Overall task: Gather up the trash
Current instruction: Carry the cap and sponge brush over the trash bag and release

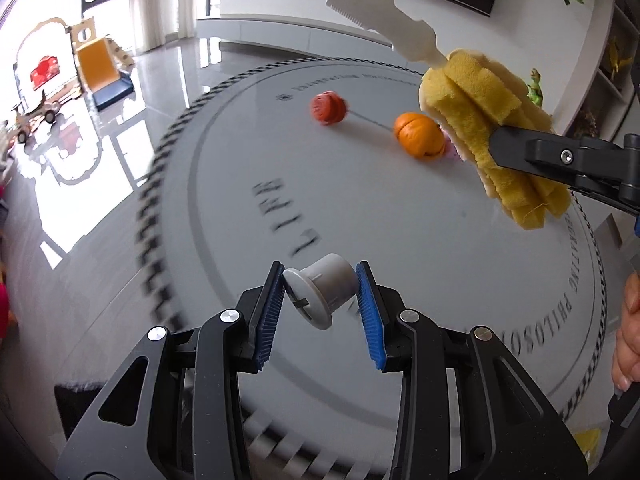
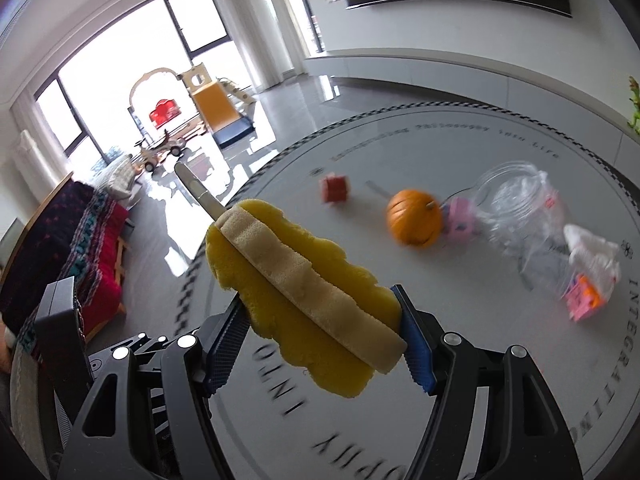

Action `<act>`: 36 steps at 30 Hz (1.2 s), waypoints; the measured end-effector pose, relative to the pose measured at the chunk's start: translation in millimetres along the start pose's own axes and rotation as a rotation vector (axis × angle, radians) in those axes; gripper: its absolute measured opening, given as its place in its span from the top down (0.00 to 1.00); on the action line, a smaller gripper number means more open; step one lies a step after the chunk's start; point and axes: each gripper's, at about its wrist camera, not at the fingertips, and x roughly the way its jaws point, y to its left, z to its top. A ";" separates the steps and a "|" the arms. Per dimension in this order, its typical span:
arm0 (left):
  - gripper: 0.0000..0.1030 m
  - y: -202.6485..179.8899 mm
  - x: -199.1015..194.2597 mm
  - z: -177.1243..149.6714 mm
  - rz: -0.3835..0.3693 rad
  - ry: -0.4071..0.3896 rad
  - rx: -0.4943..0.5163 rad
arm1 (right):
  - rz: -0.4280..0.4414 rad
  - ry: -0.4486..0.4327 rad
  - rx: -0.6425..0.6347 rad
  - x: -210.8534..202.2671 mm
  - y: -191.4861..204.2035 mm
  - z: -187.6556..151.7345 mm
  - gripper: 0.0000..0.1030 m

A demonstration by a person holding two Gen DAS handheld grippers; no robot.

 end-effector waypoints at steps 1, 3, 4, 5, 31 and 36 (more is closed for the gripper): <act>0.65 7.3 -5.3 -5.2 0.005 -0.001 -0.008 | 0.013 0.009 -0.012 -0.3 11.4 -5.9 0.32; 0.65 21.8 -17.9 -18.9 0.022 -0.003 -0.031 | 0.040 0.027 -0.037 -0.1 31.5 -16.6 0.32; 0.65 28.6 -24.5 -26.9 0.032 -0.003 -0.043 | 0.053 0.035 -0.047 0.8 38.9 -19.5 0.32; 0.65 34.1 -29.2 -32.4 0.040 -0.003 -0.051 | 0.069 0.045 -0.058 1.9 48.8 -24.7 0.32; 0.65 188.1 -115.6 -242.6 0.318 0.096 -0.476 | 0.349 0.375 -0.386 80.9 293.1 -172.5 0.32; 0.56 206.6 -126.6 -267.5 0.354 0.115 -0.549 | 0.360 0.434 -0.448 92.8 321.6 -187.0 0.24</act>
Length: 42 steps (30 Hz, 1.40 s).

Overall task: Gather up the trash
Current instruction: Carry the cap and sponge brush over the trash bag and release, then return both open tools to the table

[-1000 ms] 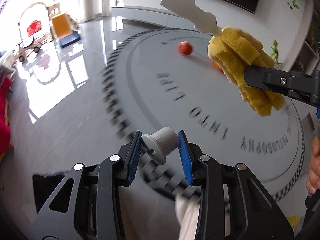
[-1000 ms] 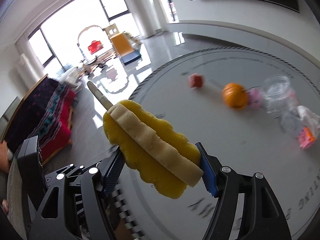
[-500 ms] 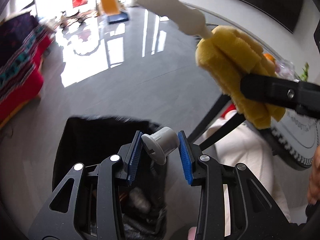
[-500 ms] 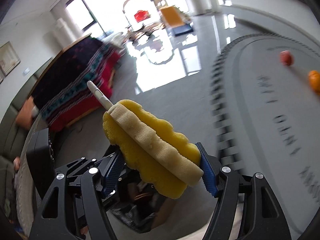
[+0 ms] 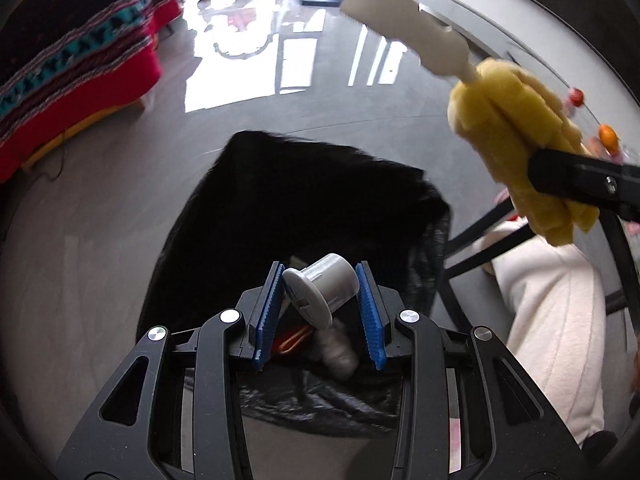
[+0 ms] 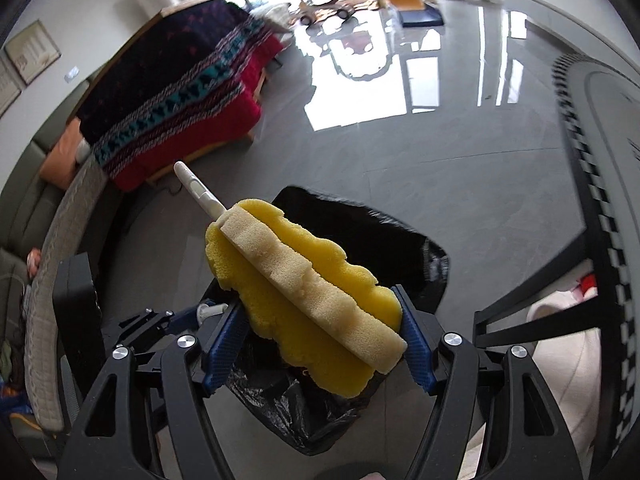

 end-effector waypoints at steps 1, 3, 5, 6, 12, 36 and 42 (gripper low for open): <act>0.41 5.2 0.8 -0.7 0.015 0.009 -0.021 | 0.000 0.011 -0.002 1.9 -2.3 1.1 0.23; 0.06 16.4 -2.3 -4.0 0.055 -0.020 -0.066 | 0.002 0.010 0.014 6.2 -3.8 3.1 0.19; 0.06 20.6 -5.5 -5.4 0.047 -0.034 -0.078 | 0.014 0.015 0.029 7.9 -5.2 0.7 0.19; 0.06 21.5 -5.8 -6.0 0.049 -0.033 -0.077 | 0.014 0.016 0.035 8.0 -5.7 0.2 0.19; 0.06 12.7 -3.2 -3.6 0.037 -0.023 -0.048 | 0.012 -0.019 0.067 -4.2 -17.6 -1.7 0.19; 0.06 -113.0 -20.9 64.4 -0.108 -0.111 0.189 | -0.070 -0.220 0.210 -104.0 -116.7 -11.7 0.19; 0.06 -162.3 -22.5 81.2 -0.170 -0.119 0.276 | -0.080 -0.260 0.292 -129.0 -162.9 -11.2 0.19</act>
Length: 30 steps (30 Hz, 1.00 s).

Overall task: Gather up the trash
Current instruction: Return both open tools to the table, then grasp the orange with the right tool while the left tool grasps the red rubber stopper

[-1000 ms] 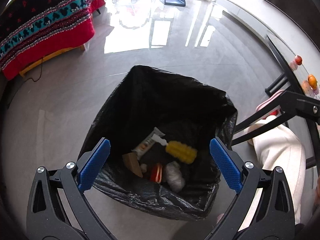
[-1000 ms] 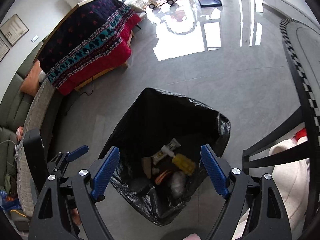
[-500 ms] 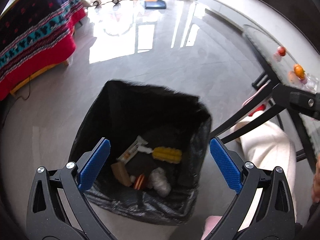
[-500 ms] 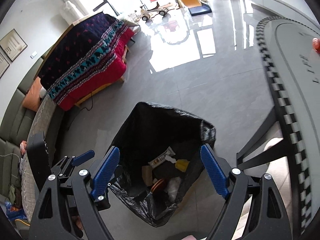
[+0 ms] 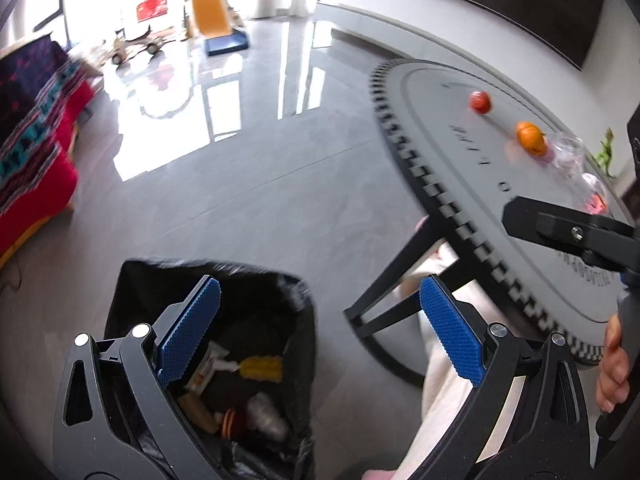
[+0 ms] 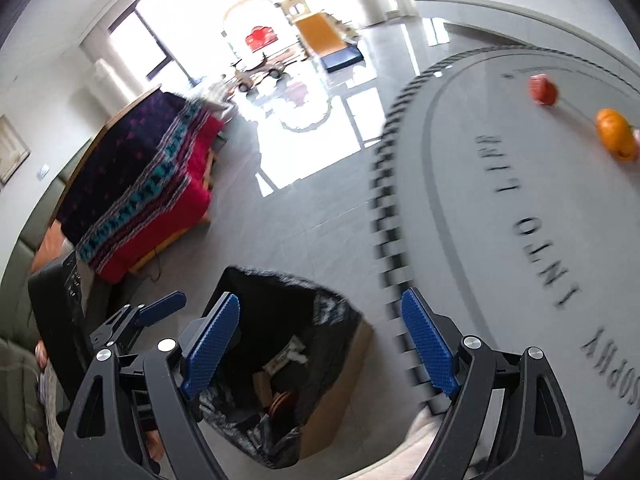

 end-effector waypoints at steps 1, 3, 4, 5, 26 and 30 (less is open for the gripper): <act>0.06 -6.4 1.6 4.4 -0.008 -0.001 0.013 | -0.009 -0.010 0.019 -3.6 -9.6 4.3 0.19; 0.06 -20.6 6.0 13.5 -0.025 0.000 0.043 | -0.017 -0.023 0.051 -8.4 -23.5 9.9 0.19; 0.06 -26.7 8.0 17.5 -0.031 -0.001 0.057 | -0.027 -0.033 0.069 -12.1 -33.6 13.6 0.19; 0.06 -35.1 11.7 23.2 -0.039 0.002 0.075 | -0.040 -0.045 0.082 -15.7 -42.4 17.2 0.19; 0.06 -171.3 90.5 125.5 -0.220 0.048 0.235 | -0.334 -0.133 0.174 -55.3 -211.3 101.2 0.19; 0.06 -193.4 106.3 145.0 -0.195 0.049 0.275 | -0.368 -0.123 0.177 -47.1 -226.5 114.6 0.19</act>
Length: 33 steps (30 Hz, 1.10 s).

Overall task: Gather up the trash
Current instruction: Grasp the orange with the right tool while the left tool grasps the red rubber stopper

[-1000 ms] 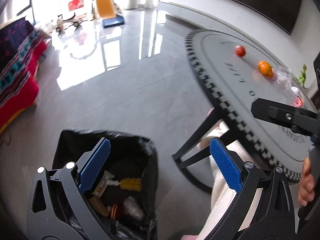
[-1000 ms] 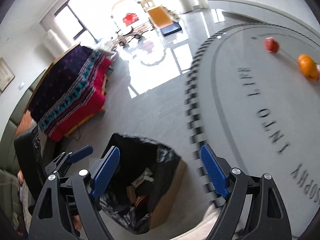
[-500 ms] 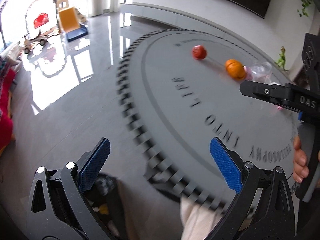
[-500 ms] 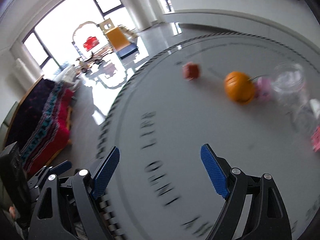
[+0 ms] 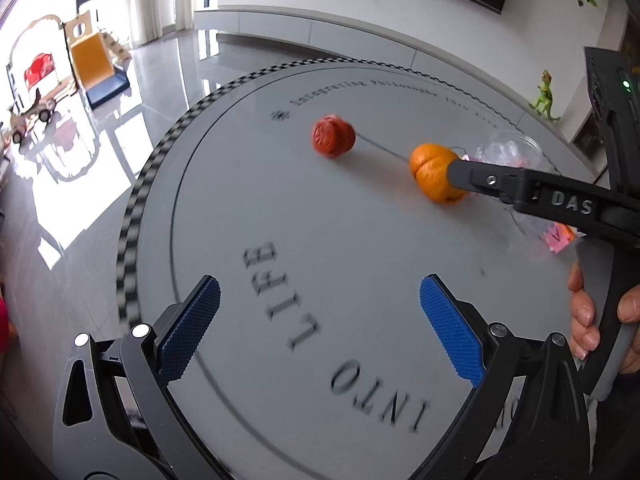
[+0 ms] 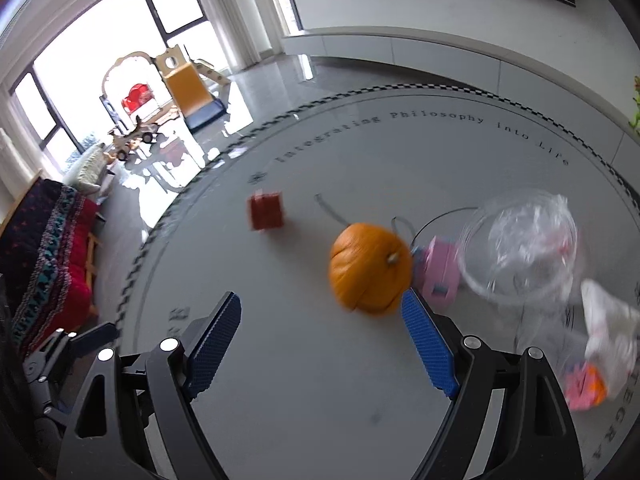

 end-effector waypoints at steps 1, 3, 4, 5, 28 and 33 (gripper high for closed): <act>0.06 -1.5 5.2 5.9 0.003 0.006 0.001 | -0.016 0.007 -0.001 7.0 -2.7 4.7 0.19; 0.06 -1.6 14.0 14.5 0.001 0.017 -0.008 | -0.039 0.015 -0.010 14.6 -3.7 12.0 0.19; 0.06 -0.8 16.7 18.2 0.002 0.018 -0.014 | -0.053 0.018 -0.012 19.7 -4.2 16.2 0.19; 0.06 -1.5 20.4 22.2 0.003 0.019 -0.019 | -0.064 0.022 -0.013 24.7 -5.0 19.7 0.19; 0.06 -2.2 77.4 71.3 0.052 0.040 -0.014 | -0.025 0.017 0.058 43.5 -34.9 42.5 0.48; 0.06 -6.4 97.1 91.7 0.061 0.024 -0.014 | 0.001 -0.034 0.102 38.4 -44.1 52.8 0.48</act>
